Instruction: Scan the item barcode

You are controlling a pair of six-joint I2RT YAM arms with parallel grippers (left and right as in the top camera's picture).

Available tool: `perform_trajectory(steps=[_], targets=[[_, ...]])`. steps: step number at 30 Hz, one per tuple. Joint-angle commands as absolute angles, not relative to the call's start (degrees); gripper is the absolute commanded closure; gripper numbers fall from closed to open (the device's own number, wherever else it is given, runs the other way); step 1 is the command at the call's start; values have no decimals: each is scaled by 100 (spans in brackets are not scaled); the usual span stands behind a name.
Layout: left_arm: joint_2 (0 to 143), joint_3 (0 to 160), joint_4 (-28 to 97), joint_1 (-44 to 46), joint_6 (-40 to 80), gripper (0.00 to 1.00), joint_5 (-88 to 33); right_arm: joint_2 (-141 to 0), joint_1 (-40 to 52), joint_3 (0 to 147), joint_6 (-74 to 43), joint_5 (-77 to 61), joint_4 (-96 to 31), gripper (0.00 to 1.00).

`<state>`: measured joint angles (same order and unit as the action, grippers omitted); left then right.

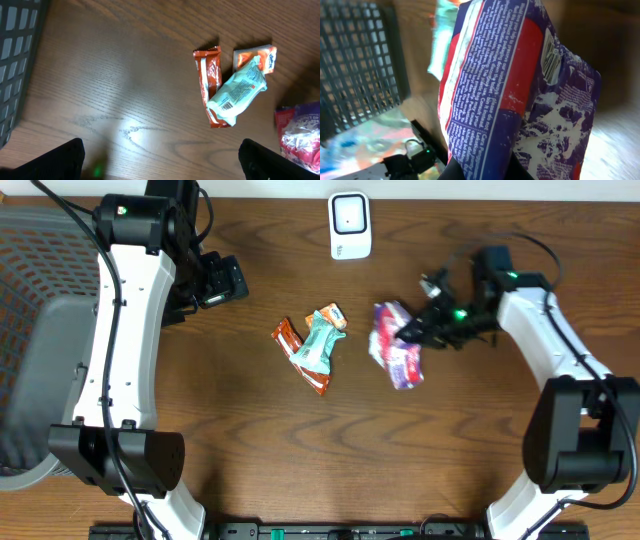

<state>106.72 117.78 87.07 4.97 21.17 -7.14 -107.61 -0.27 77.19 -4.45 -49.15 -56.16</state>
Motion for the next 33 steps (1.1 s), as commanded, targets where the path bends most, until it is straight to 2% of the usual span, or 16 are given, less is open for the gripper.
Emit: perform_trajectory(steps=[1,3,5,8,12,14,17,22,29,33], targets=[[10722,11789,8737,478,2126,2,-681,-10619,-486,7411,-250,-4641,-5743,79],[10722,11789,8737,478,2126,2,-681,-10619,-681,7397,-309,-3905,-5907,65],[10722,11789,8737,478,2126,2,-681,-10613,-858,7443,-486,-3328,-6123,44],[10722,11789,8737,478,2126,2,-681,-10610,-991,7570,-486,-2915,-6403,26],[10722,11789,8737,478,2126,2,-681,-10606,-1009,7752,-480,-2508,-6678,14],[10722,11789,8735,478,2126,2,-681,-10606,-1009,7791,-434,-2386,-6687,5],[10722,11789,8735,478,2126,2,-681,-10606,-1009,7793,-357,-2132,-6569,1],[10722,11789,8737,478,2126,2,-681,-10606,-1009,7800,-447,-1280,-6493,1],[10722,11789,8737,478,2126,2,-681,-10606,-1009,7806,-548,-1715,-6497,1],[10722,11789,8737,478,2126,2,-681,-10608,-1004,7804,-193,-2106,-6510,1]])
